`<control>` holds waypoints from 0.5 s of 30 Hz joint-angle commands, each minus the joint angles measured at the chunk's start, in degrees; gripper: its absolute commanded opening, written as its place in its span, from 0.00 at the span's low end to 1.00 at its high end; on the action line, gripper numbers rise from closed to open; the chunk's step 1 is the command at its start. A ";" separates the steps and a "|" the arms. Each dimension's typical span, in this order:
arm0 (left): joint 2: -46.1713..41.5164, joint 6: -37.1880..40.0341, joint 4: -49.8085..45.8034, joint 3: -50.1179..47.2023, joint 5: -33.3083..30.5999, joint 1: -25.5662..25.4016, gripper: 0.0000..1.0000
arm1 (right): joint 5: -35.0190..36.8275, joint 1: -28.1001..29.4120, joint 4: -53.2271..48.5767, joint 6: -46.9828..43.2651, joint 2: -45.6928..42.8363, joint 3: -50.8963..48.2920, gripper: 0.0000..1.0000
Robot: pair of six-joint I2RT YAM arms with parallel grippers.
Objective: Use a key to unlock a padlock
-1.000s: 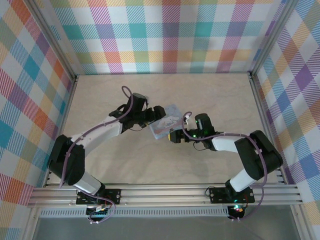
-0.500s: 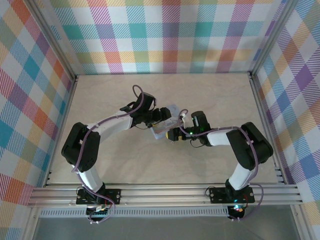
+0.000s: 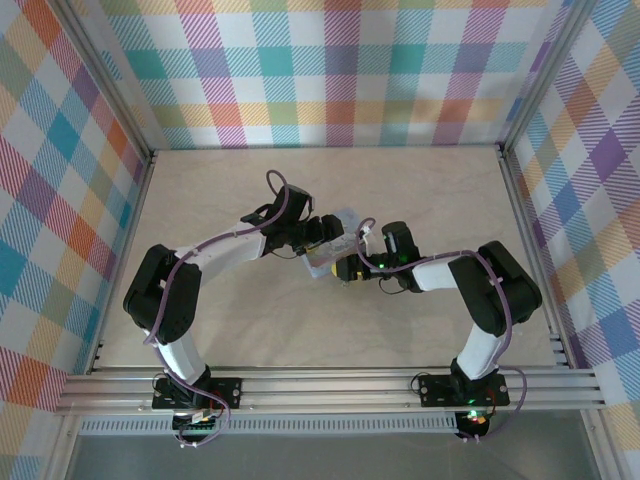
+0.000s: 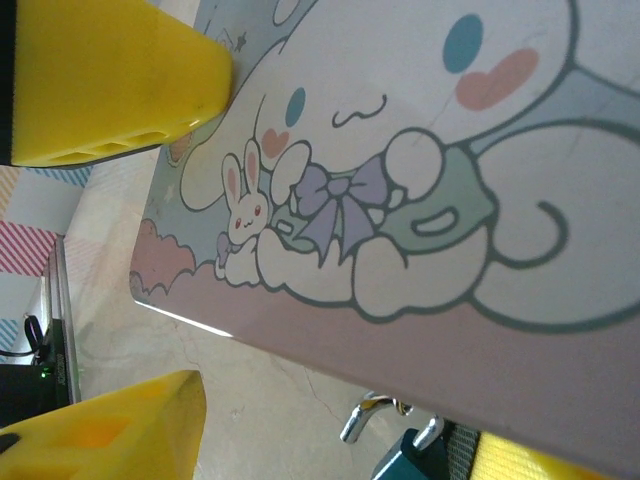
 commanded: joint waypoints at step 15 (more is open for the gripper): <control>1.26 -0.39 -0.54 -0.70 0.40 -0.87 0.79 | -1.63 0.33 1.18 -0.86 -2.86 -2.25 0.44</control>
